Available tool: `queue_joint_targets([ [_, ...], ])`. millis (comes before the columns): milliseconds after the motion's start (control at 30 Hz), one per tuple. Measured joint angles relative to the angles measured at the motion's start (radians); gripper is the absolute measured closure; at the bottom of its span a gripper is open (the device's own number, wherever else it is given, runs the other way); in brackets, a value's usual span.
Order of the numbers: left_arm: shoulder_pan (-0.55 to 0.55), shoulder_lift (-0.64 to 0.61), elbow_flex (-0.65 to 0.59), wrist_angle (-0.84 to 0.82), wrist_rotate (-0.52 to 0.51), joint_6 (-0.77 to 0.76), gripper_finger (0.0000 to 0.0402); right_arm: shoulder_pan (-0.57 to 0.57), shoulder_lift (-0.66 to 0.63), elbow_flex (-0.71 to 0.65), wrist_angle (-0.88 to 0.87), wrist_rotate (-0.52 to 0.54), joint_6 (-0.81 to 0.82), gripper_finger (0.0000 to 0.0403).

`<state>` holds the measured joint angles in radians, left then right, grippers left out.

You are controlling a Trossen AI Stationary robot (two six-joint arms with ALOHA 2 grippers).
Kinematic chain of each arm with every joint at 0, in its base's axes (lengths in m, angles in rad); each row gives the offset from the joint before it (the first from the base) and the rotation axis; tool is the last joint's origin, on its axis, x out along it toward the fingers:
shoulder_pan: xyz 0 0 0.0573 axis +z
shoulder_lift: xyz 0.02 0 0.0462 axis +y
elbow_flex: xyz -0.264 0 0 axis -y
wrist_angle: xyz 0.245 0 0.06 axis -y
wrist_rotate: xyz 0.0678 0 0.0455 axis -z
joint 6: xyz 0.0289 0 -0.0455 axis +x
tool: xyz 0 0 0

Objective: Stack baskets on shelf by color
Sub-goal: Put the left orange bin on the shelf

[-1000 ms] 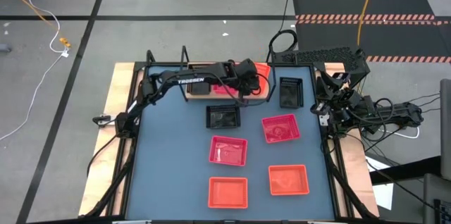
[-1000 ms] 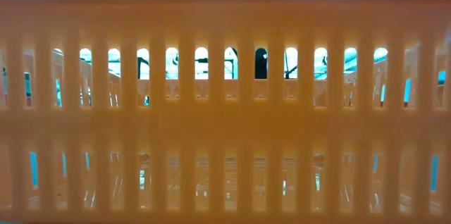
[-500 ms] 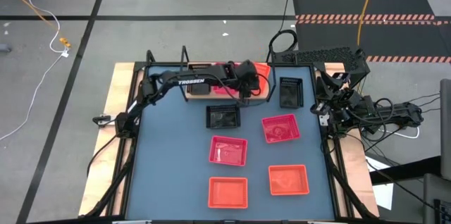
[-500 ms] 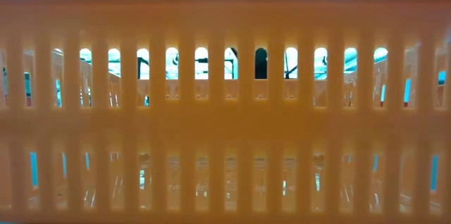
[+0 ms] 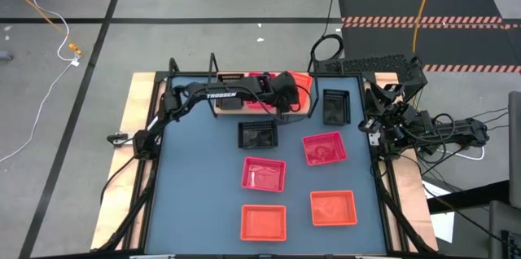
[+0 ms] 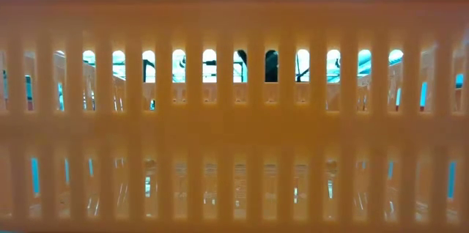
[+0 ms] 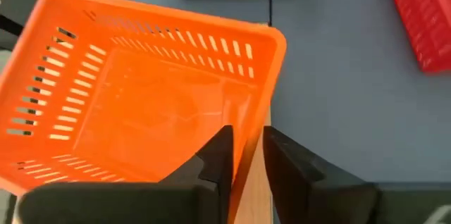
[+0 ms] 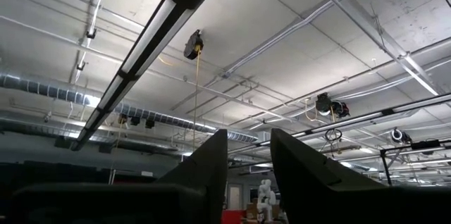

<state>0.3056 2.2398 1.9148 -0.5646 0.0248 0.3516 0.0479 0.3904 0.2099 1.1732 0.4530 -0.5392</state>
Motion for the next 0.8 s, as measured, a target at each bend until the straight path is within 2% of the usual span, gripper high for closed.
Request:
queue_joint_targets([
  [167, -0.005, 0.0, 0.0, 0.058, -0.001, -0.112, 0.0378, 0.0, 0.0, 0.0, 0.0, 0.0, 0.0, 0.0298],
  [300, -0.02, 0.0, 0.0, 0.093, -0.003, -0.116, 0.0392, 0.0, 0.0, 0.0, 0.0, 0.0, 0.001, 0.0298],
  [567, -0.026, 0.0, 0.0, 0.097, 0.0, -0.092, 0.0336, 0.0, 0.0, 0.0, 0.0, 0.0, 0.003, 0.0298],
  [800, -0.016, 0.0, 0.0, 0.097, -0.034, -0.104, 0.0331, 0.0, 0.0, 0.0, 0.0, 0.0, 0.003, 0.0298],
])
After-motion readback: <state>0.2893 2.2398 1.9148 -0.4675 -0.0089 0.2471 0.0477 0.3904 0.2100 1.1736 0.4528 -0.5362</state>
